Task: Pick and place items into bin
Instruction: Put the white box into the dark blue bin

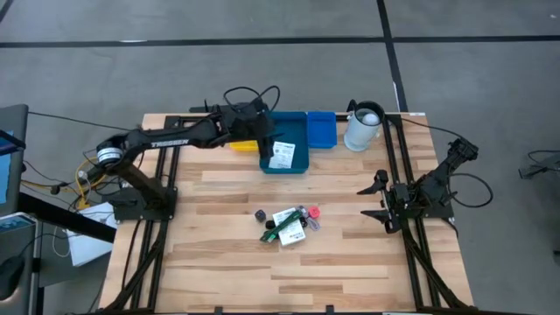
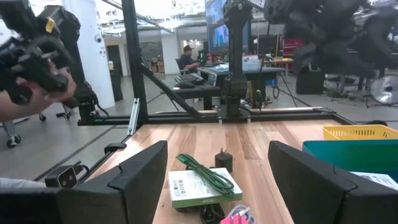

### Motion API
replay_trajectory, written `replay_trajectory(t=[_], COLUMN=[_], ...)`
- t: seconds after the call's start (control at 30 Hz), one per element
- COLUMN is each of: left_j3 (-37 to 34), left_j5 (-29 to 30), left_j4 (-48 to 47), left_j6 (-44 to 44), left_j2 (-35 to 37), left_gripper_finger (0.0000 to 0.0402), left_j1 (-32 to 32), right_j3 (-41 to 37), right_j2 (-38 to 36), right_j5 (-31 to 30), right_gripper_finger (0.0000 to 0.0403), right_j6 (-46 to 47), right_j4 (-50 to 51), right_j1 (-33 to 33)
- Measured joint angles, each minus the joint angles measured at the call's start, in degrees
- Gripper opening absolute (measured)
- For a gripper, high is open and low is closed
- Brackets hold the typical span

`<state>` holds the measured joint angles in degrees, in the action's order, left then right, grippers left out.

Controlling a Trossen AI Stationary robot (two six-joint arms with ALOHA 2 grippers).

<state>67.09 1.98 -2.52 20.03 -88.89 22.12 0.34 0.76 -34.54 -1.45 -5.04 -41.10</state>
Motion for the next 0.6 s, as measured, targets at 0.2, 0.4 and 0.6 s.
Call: replay_trajectory(t=[0.2, 0.4, 0.6], left_j3=[0.0, 0.0, 0.0], left_j5=[-1.7, -15.0, -19.7], left_j4=[-0.3, -1.7, -3.8], left_j6=[-6.6, -12.4, -17.3], left_j2=[5.9, 9.3, 9.1], left_gripper_finger=[0.0165, 0.0165, 0.0164], left_j1=[-4.7, -13.4, -24.0], right_j3=[0.0, 0.0, 0.0], right_j2=[0.0, 0.0, 0.0], right_j5=[0.0, 0.0, 0.0], right_gripper_finger=[0.0276, 0.0276, 0.0276], right_j6=[0.0, 0.0, 0.0], right_j4=[0.1, 0.1, 0.1], right_j1=[0.0, 0.0, 0.0])
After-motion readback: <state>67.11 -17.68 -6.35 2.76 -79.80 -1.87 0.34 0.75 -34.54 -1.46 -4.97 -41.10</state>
